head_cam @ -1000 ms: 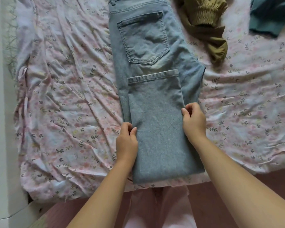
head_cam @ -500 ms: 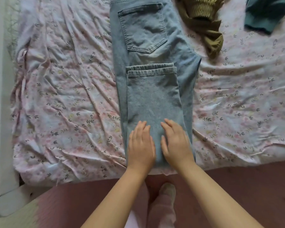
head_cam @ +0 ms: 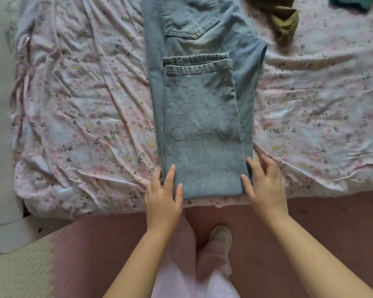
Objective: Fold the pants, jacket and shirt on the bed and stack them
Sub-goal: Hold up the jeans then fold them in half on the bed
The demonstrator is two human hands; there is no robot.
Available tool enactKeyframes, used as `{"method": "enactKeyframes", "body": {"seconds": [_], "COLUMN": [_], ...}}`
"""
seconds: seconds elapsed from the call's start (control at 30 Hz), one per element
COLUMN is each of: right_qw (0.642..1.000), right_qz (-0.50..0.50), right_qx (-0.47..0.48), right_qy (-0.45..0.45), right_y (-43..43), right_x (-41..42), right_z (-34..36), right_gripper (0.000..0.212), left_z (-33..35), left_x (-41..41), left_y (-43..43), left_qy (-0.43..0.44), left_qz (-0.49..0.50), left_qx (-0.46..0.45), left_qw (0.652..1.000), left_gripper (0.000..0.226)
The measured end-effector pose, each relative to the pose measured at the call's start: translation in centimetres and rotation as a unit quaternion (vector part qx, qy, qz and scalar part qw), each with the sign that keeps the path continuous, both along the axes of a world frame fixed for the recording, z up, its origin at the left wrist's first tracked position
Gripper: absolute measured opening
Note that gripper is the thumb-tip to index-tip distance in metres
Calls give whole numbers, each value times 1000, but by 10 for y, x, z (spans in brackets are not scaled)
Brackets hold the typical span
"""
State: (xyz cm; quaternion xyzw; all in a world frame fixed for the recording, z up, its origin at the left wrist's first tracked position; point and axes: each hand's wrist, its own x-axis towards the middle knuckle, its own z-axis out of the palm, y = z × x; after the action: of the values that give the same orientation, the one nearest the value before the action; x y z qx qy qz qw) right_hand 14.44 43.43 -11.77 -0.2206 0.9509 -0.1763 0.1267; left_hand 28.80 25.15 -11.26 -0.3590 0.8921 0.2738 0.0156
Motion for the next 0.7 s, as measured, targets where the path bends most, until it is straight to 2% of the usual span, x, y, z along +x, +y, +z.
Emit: {"method": "enactKeyframes", "body": {"seconds": [0.1, 0.2, 0.27, 0.33, 0.37, 0.53, 0.7], "right_qw": [984, 952, 921, 888, 884, 890, 886], "right_qz": [-89, -145, -187, -219, -219, -188, -183], "right_qx": [-88, -154, -204, -236, -237, -248, -272], "right_qy": [-125, -223, -276, -328, -340, -334, -327], "right_y": [2, -8, -14, -15, -13, -5, 22], "right_x": [9, 10, 8, 4, 2, 0, 35], "right_z": [15, 22, 27, 37, 44, 86, 146], "right_gripper": [47, 56, 59, 59, 57, 37, 36], "left_z": [13, 19, 29, 42, 49, 94, 147], "left_x": [1, -2, -7, -10, -12, -10, 25], "left_y": [-5, -8, -5, 0, 2, 8, 33], "left_qy": [39, 81, 93, 113, 126, 148, 141], "left_qz": [64, 133, 172, 204, 214, 217, 224], "left_qx": [169, 305, 359, 375, 375, 392, 386], "left_qw": [983, 940, 913, 897, 893, 882, 884], "left_gripper": [45, 44, 42, 39, 38, 35, 33]}}
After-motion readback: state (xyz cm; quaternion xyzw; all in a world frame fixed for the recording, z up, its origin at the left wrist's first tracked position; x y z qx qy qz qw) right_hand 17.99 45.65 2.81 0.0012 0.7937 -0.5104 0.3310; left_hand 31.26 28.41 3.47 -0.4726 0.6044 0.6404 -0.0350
